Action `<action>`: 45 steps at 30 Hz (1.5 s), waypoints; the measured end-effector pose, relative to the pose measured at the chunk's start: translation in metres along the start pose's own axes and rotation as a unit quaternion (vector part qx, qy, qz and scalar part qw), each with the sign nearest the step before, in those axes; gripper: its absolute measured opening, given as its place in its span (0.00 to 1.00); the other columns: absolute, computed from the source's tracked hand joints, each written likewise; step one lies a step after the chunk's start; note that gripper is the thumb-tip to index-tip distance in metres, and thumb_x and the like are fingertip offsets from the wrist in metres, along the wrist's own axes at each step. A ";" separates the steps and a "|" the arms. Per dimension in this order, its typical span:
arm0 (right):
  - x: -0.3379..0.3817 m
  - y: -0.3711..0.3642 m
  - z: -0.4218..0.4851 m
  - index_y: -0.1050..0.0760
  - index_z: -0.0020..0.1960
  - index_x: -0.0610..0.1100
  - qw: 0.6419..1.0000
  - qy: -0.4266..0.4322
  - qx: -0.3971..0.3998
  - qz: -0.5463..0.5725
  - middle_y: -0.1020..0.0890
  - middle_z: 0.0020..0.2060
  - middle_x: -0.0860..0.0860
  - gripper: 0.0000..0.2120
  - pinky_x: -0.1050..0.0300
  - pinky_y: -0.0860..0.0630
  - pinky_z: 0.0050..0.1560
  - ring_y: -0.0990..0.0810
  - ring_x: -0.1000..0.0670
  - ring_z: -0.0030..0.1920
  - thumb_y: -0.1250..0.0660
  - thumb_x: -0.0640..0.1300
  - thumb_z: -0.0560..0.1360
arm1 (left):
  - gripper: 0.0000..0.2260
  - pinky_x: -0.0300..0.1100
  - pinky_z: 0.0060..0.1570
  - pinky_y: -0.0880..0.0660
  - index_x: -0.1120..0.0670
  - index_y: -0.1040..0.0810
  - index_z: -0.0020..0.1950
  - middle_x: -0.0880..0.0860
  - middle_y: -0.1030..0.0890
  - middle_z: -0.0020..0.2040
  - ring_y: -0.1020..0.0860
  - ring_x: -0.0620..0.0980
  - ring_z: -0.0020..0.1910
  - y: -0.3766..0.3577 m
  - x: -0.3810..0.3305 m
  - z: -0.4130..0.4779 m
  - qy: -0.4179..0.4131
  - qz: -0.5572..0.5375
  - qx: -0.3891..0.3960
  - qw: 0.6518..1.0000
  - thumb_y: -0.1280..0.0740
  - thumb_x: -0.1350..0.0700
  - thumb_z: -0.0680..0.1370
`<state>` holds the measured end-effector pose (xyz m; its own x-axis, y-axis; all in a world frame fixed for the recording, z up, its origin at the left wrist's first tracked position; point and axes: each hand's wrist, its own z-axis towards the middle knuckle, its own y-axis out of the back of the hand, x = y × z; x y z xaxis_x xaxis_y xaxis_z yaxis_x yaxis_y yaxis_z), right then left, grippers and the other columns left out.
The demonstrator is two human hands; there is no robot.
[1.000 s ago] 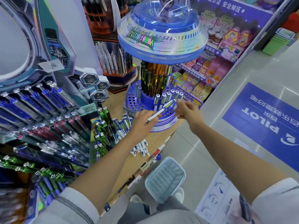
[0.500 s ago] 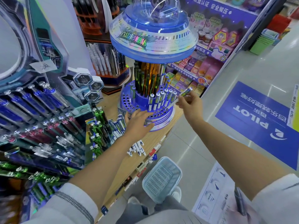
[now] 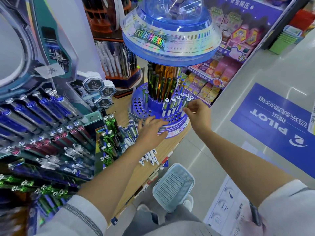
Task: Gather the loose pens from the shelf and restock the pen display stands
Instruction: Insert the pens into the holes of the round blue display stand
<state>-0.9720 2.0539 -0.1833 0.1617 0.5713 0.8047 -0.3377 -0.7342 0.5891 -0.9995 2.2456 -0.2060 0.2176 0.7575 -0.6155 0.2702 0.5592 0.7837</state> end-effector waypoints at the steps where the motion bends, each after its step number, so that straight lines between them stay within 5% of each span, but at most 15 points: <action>1: 0.001 -0.002 0.000 0.26 0.46 0.47 1.000 0.000 -0.001 -0.002 0.20 0.39 0.54 0.07 0.64 0.26 0.41 0.22 0.57 0.39 0.27 0.43 0.74 | 0.16 0.51 0.73 0.58 0.45 0.27 0.67 0.45 0.31 0.72 0.45 0.47 0.75 -0.001 0.000 0.000 -0.001 0.000 -0.002 1.000 0.36 0.48 0.79; 11: -0.011 -0.008 -0.006 0.29 0.36 0.47 0.998 -0.056 0.009 -0.004 0.27 0.29 0.53 0.14 0.59 0.33 0.32 0.31 0.55 0.30 0.30 0.52 0.76 | 0.15 0.49 0.72 0.54 0.46 0.24 0.65 0.46 0.29 0.70 0.43 0.49 0.75 -0.005 0.000 -0.005 -0.025 -0.028 -0.063 0.997 0.35 0.53 0.78; 14: -0.011 -0.011 -0.016 0.30 0.34 0.41 0.998 -0.023 0.044 0.036 0.28 0.28 0.44 0.18 0.53 0.33 0.34 0.32 0.51 0.30 0.36 0.51 0.79 | 0.12 0.45 0.66 0.37 0.49 0.20 0.59 0.48 0.23 0.60 0.31 0.48 0.64 -0.010 -0.004 -0.022 -0.027 -0.057 -0.178 0.982 0.35 0.59 0.77; 17: -0.010 -0.018 -0.035 0.29 0.32 0.37 0.988 0.014 0.139 0.061 0.26 0.27 0.39 0.21 0.53 0.31 0.33 0.30 0.49 0.29 0.37 0.49 0.79 | 0.07 0.35 0.49 0.31 0.50 0.21 0.53 0.46 0.25 0.49 0.28 0.42 0.46 -0.020 -0.015 -0.047 0.058 -0.090 -0.250 0.962 0.37 0.58 0.78; 21: -0.012 -0.033 -0.062 0.26 0.30 0.46 0.957 0.036 0.286 0.041 0.23 0.23 0.52 0.18 0.55 0.27 0.34 0.27 0.53 0.26 0.36 0.45 0.79 | 0.02 0.44 0.39 0.27 0.51 0.24 0.46 0.47 0.22 0.39 0.25 0.45 0.35 -0.043 -0.015 -0.077 0.212 -0.120 -0.306 0.920 0.35 0.56 0.77; 25: -0.017 -0.054 -0.071 0.22 0.45 0.43 0.930 0.018 0.367 -0.005 0.20 0.34 0.52 0.05 0.57 0.26 0.38 0.24 0.54 0.34 0.33 0.44 0.77 | 0.04 0.45 0.42 0.26 0.56 0.22 0.45 0.53 0.18 0.39 0.20 0.53 0.40 -0.057 -0.013 -0.098 0.367 -0.166 -0.358 0.842 0.34 0.57 0.77; 27: -0.018 -0.063 -0.073 0.22 0.51 0.42 0.923 0.015 0.383 -0.022 0.20 0.38 0.51 0.09 0.60 0.29 0.40 0.24 0.53 0.38 0.32 0.47 0.77 | 0.05 0.47 0.46 0.25 0.56 0.21 0.46 0.54 0.18 0.41 0.20 0.55 0.44 -0.063 -0.011 -0.105 0.418 -0.174 -0.365 0.813 0.33 0.55 0.75; 30: -0.013 -0.075 -0.077 0.25 0.45 0.41 0.920 -0.016 0.391 -0.021 0.25 0.36 0.48 0.13 0.57 0.32 0.39 0.27 0.49 0.37 0.31 0.51 0.76 | 0.10 0.53 0.51 0.24 0.58 0.24 0.48 0.58 0.19 0.47 0.22 0.59 0.49 -0.070 -0.004 -0.110 0.474 -0.242 -0.378 0.758 0.32 0.52 0.73; 33: -0.012 -0.090 -0.078 0.39 0.32 0.46 0.914 -0.033 0.404 -0.034 0.35 0.28 0.49 0.22 0.55 0.39 0.35 0.35 0.48 0.31 0.31 0.54 0.75 | 0.09 0.45 0.56 0.26 0.60 0.22 0.49 0.58 0.20 0.52 0.23 0.56 0.53 -0.070 0.000 -0.108 0.491 -0.293 -0.372 0.731 0.32 0.54 0.76; 35: -0.011 -0.097 -0.078 0.39 0.31 0.47 0.917 -0.032 0.395 -0.042 0.36 0.27 0.50 0.23 0.55 0.41 0.34 0.37 0.48 0.30 0.30 0.53 0.74 | 0.12 0.42 0.51 0.28 0.62 0.22 0.53 0.56 0.20 0.47 0.24 0.51 0.45 -0.066 -0.003 -0.103 0.494 -0.347 -0.370 0.707 0.33 0.54 0.77; 38: -0.009 -0.103 -0.080 0.27 0.43 0.43 0.922 -0.062 0.381 -0.005 0.27 0.34 0.48 0.14 0.52 0.27 0.42 0.28 0.47 0.36 0.26 0.50 0.72 | 0.12 0.42 0.47 0.30 0.58 0.25 0.40 0.52 0.24 0.34 0.28 0.46 0.34 -0.062 -0.002 -0.094 0.515 -0.418 -0.372 0.649 0.35 0.51 0.78; 42: -0.009 -0.115 -0.081 0.27 0.51 0.42 0.917 -0.106 0.384 0.032 0.23 0.38 0.50 0.17 0.48 0.21 0.52 0.23 0.46 0.43 0.24 0.48 0.70 | 0.22 0.45 0.53 0.25 0.61 0.21 0.57 0.57 0.17 0.49 0.19 0.56 0.50 -0.058 0.007 -0.087 0.552 -0.444 -0.333 0.623 0.35 0.43 0.77; 45: -0.011 -0.116 -0.078 0.26 0.50 0.42 0.912 -0.117 0.392 0.038 0.22 0.40 0.48 0.17 0.50 0.21 0.48 0.23 0.47 0.40 0.23 0.47 0.70 | 0.22 0.49 0.51 0.23 0.62 0.21 0.55 0.61 0.17 0.49 0.19 0.61 0.49 -0.056 0.011 -0.079 0.542 -0.467 -0.323 0.620 0.31 0.43 0.75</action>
<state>-1.0068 2.1613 -0.2658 0.3897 0.4814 0.7851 0.3956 -0.8573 0.3294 -1.0865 2.2498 -0.2498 -0.6036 -0.4126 -0.6822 -0.7038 0.6778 0.2128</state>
